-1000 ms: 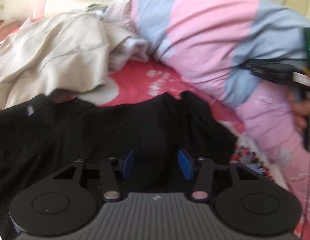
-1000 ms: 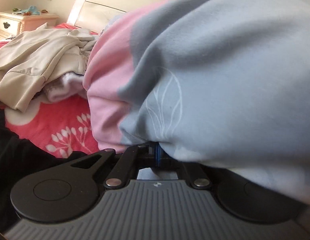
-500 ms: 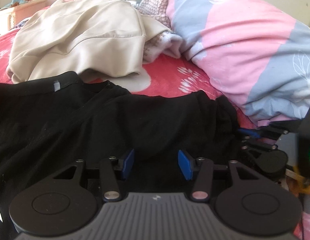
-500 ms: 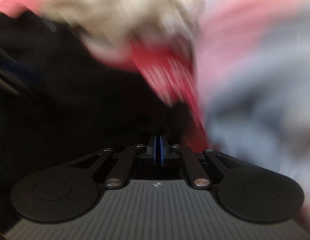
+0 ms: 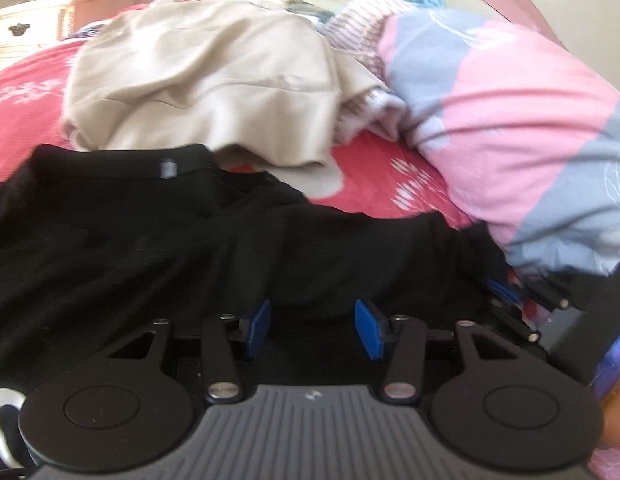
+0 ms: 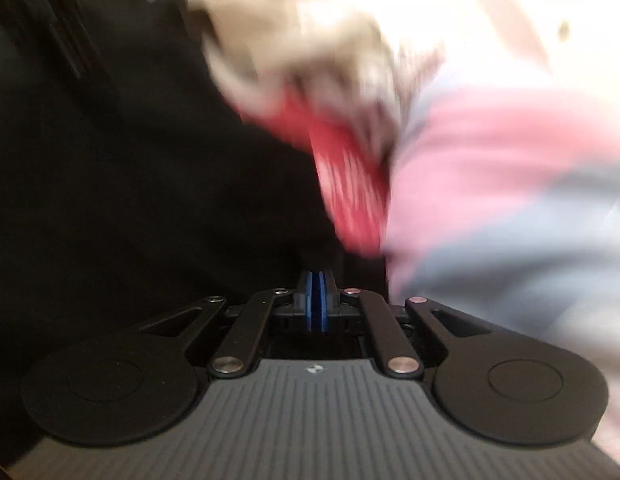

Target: Fold clothes

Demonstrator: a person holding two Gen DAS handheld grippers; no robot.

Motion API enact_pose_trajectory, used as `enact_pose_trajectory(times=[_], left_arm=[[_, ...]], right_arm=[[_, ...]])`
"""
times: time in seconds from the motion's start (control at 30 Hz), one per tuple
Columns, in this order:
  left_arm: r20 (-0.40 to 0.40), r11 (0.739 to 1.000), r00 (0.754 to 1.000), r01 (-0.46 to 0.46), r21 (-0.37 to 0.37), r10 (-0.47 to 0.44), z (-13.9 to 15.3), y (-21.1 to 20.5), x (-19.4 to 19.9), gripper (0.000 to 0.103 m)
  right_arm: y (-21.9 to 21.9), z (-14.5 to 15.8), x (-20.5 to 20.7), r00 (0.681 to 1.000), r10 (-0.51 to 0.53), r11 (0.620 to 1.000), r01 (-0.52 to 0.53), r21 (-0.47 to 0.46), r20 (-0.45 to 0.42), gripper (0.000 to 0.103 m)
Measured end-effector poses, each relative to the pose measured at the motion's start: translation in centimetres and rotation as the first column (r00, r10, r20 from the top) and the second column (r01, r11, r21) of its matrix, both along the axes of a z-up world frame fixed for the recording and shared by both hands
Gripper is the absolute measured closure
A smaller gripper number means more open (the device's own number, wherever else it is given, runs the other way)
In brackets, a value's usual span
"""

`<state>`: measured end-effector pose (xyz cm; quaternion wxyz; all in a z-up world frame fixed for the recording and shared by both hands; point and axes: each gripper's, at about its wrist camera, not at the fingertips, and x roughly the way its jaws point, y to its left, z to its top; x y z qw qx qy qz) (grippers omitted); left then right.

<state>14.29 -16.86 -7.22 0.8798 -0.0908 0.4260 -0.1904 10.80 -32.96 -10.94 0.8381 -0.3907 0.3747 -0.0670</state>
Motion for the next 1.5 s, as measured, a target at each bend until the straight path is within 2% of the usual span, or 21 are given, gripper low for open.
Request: enact_pose_trajectory(times=[0.07,0.2,0.3,0.33,0.4,0.43,0.5,0.53,0.63,0.73,0.77,0.83,0.93,1.0,1.1,1.17,1.23,1.27,1.33,1.43,1.5], left_arm=[[0.001,1.0,1.0,-0.029,0.0,0.029,0.3,1.2,0.2,0.054],[0.002,0.995,0.995,-0.095,0.011,0.095,0.5,3.2,0.8,0.054],[-0.017,0.988,0.988,-0.151,0.042,0.151,0.0,3.9,1.4,0.054],[-0.025,0.985,0.986,-0.163,0.048,0.165,-0.3,4.2,1.4,0.054],[-0.026,0.983,0.984,-0.173,0.062,0.175,-0.7,4.6,1.2,0.054],[-0.025,0.982,0.984,-0.177,0.07,0.179,-0.9,4.8,1.1,0.054],[-0.02,0.98,0.983,-0.182,0.075,0.184,-0.9,5.1,0.8,0.054],[-0.019,0.98,0.983,-0.182,0.076,0.184,-0.9,5.2,0.7,0.054],[-0.016,0.978,0.981,-0.192,0.078,0.194,-0.9,5.7,0.6,0.054],[-0.017,0.974,0.976,-0.216,0.074,0.218,-1.0,5.9,0.6,0.054],[-0.017,0.972,0.974,-0.224,0.071,0.226,-0.9,6.0,0.6,0.054],[-0.017,0.969,0.971,-0.238,0.061,0.239,-0.8,6.1,0.5,0.054],[-0.015,0.967,0.968,-0.25,0.04,0.251,-0.4,6.5,0.4,0.054],[-0.018,0.967,0.967,-0.254,0.026,0.255,-0.3,6.8,0.3,0.053],[-0.023,0.966,0.966,-0.259,0.011,0.259,-0.2,7.2,0.4,0.053],[-0.025,0.965,0.964,-0.263,0.006,0.264,0.0,7.3,0.4,0.053],[-0.019,0.965,0.965,-0.263,0.005,0.263,0.2,7.5,0.3,0.053],[-0.012,0.966,0.966,-0.26,0.007,0.26,0.3,7.6,0.2,0.053],[-0.005,0.967,0.967,-0.254,0.003,0.254,0.7,7.8,0.1,0.053],[-0.001,0.97,0.97,-0.244,-0.012,0.244,1.2,8.0,-0.2,0.053],[0.0,0.972,0.972,-0.233,-0.018,0.234,1.8,8.1,-0.4,0.053]], right_arm=[[-1.9,0.2,-0.1,0.997,-0.083,0.997,0.083,-0.006,0.009,0.101],[1.8,3.2,-1.6,0.994,0.047,0.999,-0.045,-0.013,0.101,0.101],[4.2,4.5,-0.6,0.986,0.123,0.983,-0.137,0.122,0.115,0.101],[4.1,4.1,0.6,0.99,0.109,0.978,-0.124,0.168,0.094,0.101],[2.5,2.4,3.7,1.0,0.016,0.96,-0.021,0.279,0.021,0.102],[1.4,1.6,5.0,0.999,-0.037,0.956,0.031,0.29,0.015,0.101],[0.2,1.3,6.1,0.991,-0.122,0.972,0.107,0.208,0.059,0.101],[-0.1,1.7,6.0,0.987,-0.14,0.97,0.122,0.208,0.074,0.101],[-0.5,3.9,2.2,0.989,-0.076,0.961,0.04,0.273,0.124,0.101],[1.3,5.1,1.0,0.993,0.048,0.914,-0.087,0.396,0.108,0.101],[1.4,4.7,1.4,0.995,0.052,0.906,-0.082,0.416,0.084,0.101],[0.3,2.7,3.5,1.0,-0.015,0.916,0.006,0.401,0.019,0.101],[-1.6,3.0,3.7,0.987,-0.138,0.938,0.105,0.329,0.079,0.099],[-1.8,4.8,1.1,0.986,-0.118,0.935,0.07,0.348,0.119,0.099],[-1.8,4.6,-2.0,0.998,-0.059,0.929,0.047,0.367,0.02,0.1],[-2.4,3.0,-2.7,0.996,-0.075,0.957,0.085,0.278,-0.047,0.099],[-3.3,1.8,-3.5,0.989,-0.146,0.978,0.148,0.15,-0.024,0.099],[-3.3,2.3,-4.0,0.987,-0.161,0.979,0.16,0.128,-0.007,0.099],[-3.0,4.0,-5.5,0.988,-0.152,0.98,0.145,0.139,0.037,0.099],[-0.9,4.9,-8.4,0.999,-0.012,0.99,0.005,0.141,0.049,0.099],[-0.6,3.7,-9.3,1.0,0.024,0.989,-0.023,0.144,-0.009,0.099]])
